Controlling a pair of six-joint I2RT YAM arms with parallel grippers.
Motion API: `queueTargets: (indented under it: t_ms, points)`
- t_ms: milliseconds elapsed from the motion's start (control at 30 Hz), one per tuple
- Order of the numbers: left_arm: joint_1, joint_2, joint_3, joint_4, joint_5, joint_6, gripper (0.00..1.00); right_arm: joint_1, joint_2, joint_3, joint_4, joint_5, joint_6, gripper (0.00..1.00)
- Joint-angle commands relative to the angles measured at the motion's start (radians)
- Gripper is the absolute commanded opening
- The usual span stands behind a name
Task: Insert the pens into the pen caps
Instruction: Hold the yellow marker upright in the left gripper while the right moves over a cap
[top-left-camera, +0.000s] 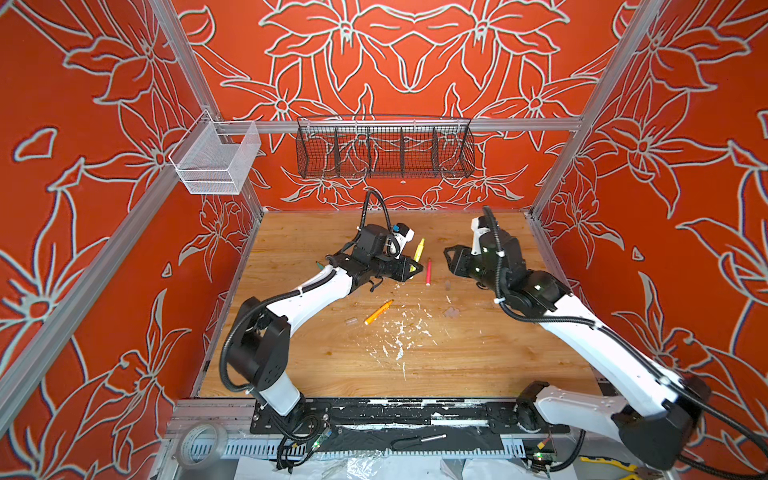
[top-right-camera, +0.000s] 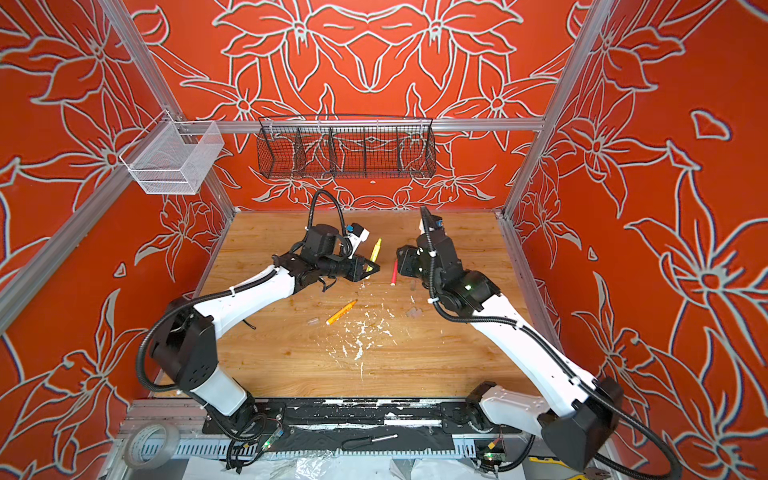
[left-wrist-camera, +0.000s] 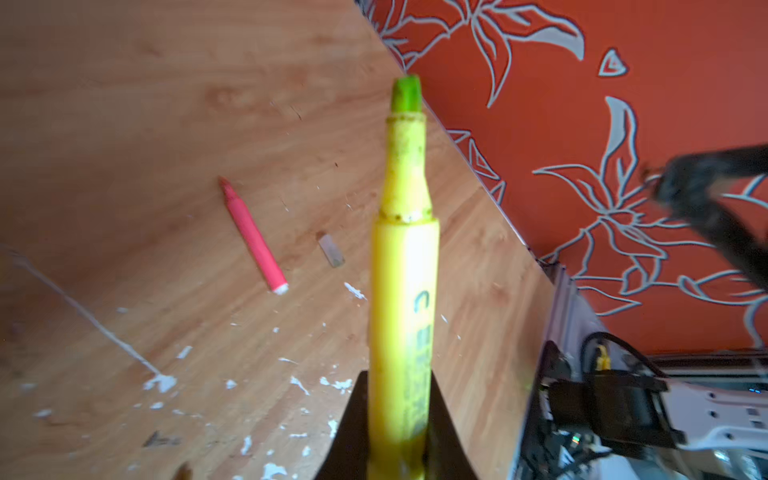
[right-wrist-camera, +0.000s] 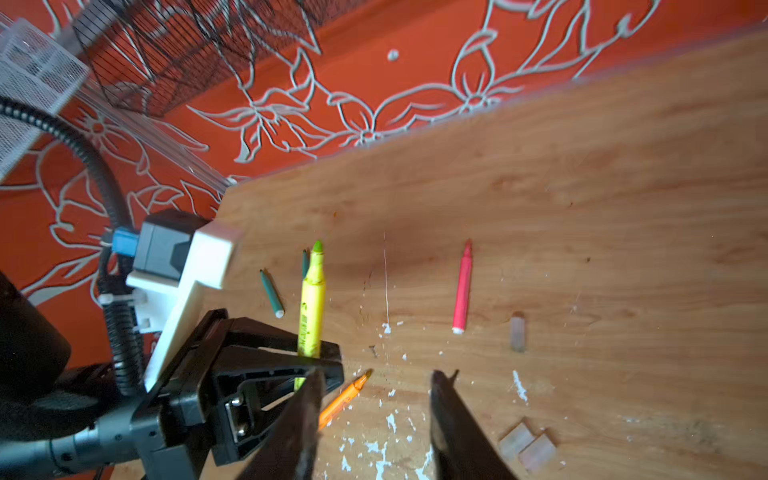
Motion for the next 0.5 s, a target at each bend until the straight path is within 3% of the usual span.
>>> queueTargets:
  t_ms: [0, 100, 200, 300, 467]
  points:
    - [-0.077, -0.108, -0.031, -0.002, -0.216, 0.273, 0.0, -0.022, -0.058, -0.088, -0.046, 0.136, -0.101, 0.43]
    - [-0.107, -0.141, -0.022, -0.044, -0.258, 0.353, 0.0, -0.132, -0.021, -0.097, -0.121, -0.029, -0.089, 0.4]
    - [-0.109, -0.177, -0.04, -0.054, -0.236, 0.341, 0.0, -0.196, 0.056, -0.109, -0.126, -0.152, -0.096, 0.45]
    - [-0.133, -0.23, -0.092, -0.015, -0.276, 0.362, 0.0, -0.229, 0.176, -0.097, -0.129, -0.201, -0.1, 0.46]
    - [-0.174, -0.294, -0.181, 0.038, -0.339, 0.437, 0.0, -0.249, 0.408, -0.007, -0.171, -0.179, -0.083, 0.4]
